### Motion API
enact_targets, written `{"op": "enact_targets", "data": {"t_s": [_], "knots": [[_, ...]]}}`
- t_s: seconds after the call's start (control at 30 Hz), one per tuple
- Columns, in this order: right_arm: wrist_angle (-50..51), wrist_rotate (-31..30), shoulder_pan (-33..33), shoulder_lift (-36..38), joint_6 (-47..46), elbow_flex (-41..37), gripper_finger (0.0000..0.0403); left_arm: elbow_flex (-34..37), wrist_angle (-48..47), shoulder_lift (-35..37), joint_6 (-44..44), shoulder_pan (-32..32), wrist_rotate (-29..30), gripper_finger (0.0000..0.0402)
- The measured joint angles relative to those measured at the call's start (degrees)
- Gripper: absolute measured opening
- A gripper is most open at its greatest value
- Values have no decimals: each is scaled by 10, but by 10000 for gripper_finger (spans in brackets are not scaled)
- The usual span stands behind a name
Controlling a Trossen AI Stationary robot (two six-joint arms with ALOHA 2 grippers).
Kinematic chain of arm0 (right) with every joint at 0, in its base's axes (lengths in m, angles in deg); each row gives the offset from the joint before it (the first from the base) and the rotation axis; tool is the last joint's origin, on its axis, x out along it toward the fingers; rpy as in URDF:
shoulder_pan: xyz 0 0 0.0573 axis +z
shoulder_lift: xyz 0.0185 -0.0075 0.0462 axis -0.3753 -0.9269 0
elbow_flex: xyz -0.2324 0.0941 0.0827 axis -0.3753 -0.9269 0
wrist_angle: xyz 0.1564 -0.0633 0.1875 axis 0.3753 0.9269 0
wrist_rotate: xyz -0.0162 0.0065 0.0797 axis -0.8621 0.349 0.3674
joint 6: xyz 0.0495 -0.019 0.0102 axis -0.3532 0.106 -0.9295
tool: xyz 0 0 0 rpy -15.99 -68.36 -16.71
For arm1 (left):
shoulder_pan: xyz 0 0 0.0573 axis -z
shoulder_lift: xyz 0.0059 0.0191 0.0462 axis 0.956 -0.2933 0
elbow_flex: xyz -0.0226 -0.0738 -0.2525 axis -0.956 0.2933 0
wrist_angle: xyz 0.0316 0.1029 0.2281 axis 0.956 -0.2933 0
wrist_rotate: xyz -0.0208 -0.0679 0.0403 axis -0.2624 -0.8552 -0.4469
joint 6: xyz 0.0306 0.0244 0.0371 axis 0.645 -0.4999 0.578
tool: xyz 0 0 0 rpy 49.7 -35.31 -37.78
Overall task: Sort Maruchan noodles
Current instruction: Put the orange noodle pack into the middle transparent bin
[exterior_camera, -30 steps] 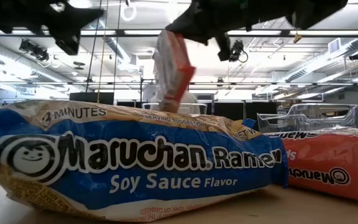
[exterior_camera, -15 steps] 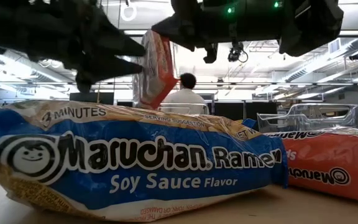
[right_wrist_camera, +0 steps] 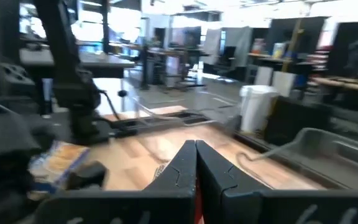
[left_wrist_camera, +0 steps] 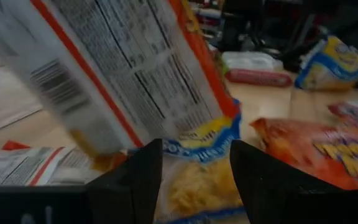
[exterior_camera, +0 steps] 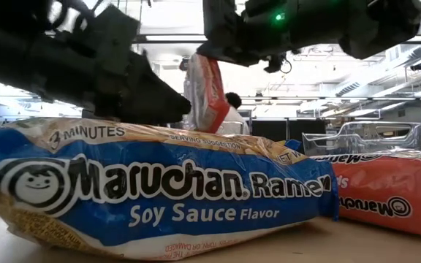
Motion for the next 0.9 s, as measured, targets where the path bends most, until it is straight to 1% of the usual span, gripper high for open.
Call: {"op": "enact_targets", "data": {"t_s": [0.07,0.13,0.2,0.3,0.43,0.57,0.63,0.73,0.83,0.9], "knots": [[2,-24,5,0,9,0,5,0,-36,26,6,8,4,192],[10,-31,6,0,1,0,4,-1,-88,51,6,13,4,192],[20,-28,2,0,-20,0,4,0,-141,81,2,17,5,192],[34,-6,-11,0,-39,10,4,0,-242,129,-27,22,-3,192],[113,27,-31,0,-48,47,4,0,-394,187,-115,23,-59,192],[202,78,-47,0,-87,77,4,0,-515,221,-223,25,-99,192],[238,96,-55,0,-110,85,5,0,-552,225,-267,30,-111,192],[266,127,-66,0,-132,86,5,0,-592,225,-310,42,-120,192],[293,162,-75,0,-152,86,6,0,-596,222,-344,45,-113,192],[303,172,-80,0,-156,86,6,0,-590,222,-362,44,-90,192]]}}
